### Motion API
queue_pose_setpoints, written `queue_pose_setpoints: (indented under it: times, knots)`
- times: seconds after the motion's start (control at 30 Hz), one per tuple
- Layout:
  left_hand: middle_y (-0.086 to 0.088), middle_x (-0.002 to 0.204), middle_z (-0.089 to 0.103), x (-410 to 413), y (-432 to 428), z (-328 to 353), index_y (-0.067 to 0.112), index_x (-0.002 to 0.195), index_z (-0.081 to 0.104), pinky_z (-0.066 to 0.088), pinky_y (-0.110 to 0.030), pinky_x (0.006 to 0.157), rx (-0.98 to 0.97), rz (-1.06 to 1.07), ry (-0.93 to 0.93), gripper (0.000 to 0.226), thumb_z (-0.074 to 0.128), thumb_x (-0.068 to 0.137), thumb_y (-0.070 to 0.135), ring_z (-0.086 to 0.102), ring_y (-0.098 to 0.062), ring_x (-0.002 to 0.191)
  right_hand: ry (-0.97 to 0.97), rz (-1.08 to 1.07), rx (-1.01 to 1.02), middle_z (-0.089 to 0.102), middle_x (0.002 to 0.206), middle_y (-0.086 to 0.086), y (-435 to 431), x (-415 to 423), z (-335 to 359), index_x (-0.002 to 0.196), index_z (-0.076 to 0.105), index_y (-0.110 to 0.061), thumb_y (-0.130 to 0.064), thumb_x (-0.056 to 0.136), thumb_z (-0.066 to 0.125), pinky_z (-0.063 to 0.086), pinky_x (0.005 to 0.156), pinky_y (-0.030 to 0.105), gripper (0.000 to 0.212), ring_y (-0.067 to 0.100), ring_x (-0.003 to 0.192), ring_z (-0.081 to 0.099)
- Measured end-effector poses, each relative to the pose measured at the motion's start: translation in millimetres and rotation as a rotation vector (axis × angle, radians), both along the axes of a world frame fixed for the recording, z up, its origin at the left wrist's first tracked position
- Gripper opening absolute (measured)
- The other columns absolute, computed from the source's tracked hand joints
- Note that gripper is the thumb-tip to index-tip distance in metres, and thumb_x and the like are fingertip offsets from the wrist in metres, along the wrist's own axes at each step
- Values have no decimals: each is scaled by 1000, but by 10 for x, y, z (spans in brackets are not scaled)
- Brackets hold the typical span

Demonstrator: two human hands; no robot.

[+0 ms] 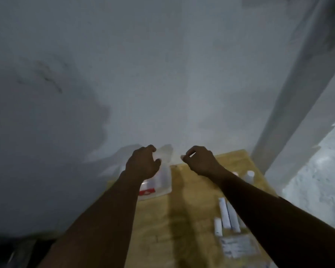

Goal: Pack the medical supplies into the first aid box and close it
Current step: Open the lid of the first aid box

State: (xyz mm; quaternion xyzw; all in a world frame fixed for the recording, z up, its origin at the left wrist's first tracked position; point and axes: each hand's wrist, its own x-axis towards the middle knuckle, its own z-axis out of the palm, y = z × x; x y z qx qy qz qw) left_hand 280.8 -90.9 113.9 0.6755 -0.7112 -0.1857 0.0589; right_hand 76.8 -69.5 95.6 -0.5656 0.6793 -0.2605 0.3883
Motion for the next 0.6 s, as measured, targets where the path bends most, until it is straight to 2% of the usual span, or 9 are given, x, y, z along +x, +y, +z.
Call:
queue_pose_setpoints:
  times: [0.13, 0.27, 0.33, 0.47, 0.6]
  knots:
    - [-11, 150, 49, 504, 241, -498, 19, 146, 47, 41, -46, 109, -57, 83, -99, 60, 59, 94, 48, 44, -33, 138, 17, -10, 30, 61, 125, 9, 153, 540, -591, 125, 53, -11, -52, 89, 57, 47, 87, 34, 55, 26, 110, 58]
    - [-6, 157, 44, 718, 393, -986, 23, 151, 41, 39, -46, 112, -99, 104, -92, 68, 52, 94, 58, 43, -31, 141, -45, -42, -72, 54, 135, 11, 292, 809, -1116, 136, 46, -11, -52, 94, 50, 48, 97, 39, 59, 28, 119, 55]
    - [-5, 157, 44, 751, 475, -1184, 25, 149, 45, 40, -48, 112, -131, 106, -118, 67, 50, 94, 62, 42, -30, 141, -61, -50, -157, 52, 138, 11, 336, 874, -1347, 139, 44, -13, -52, 95, 47, 47, 98, 39, 58, 27, 122, 54]
    - [-8, 145, 53, 710, 633, -1353, 27, 141, 54, 45, -48, 104, -319, 109, -232, 63, 48, 91, 66, 48, -32, 131, -148, -89, -297, 49, 141, 9, 431, 950, -1639, 143, 38, -17, -49, 96, 48, 48, 94, 36, 58, 27, 123, 53]
    - [-7, 136, 59, 642, 1001, -1443, 27, 137, 59, 45, -45, 99, -446, 81, -267, 63, 51, 89, 67, 52, -29, 124, -288, -147, -326, 50, 140, 10, 669, 901, -1737, 144, 38, -15, -46, 96, 51, 46, 88, 30, 58, 29, 123, 52]
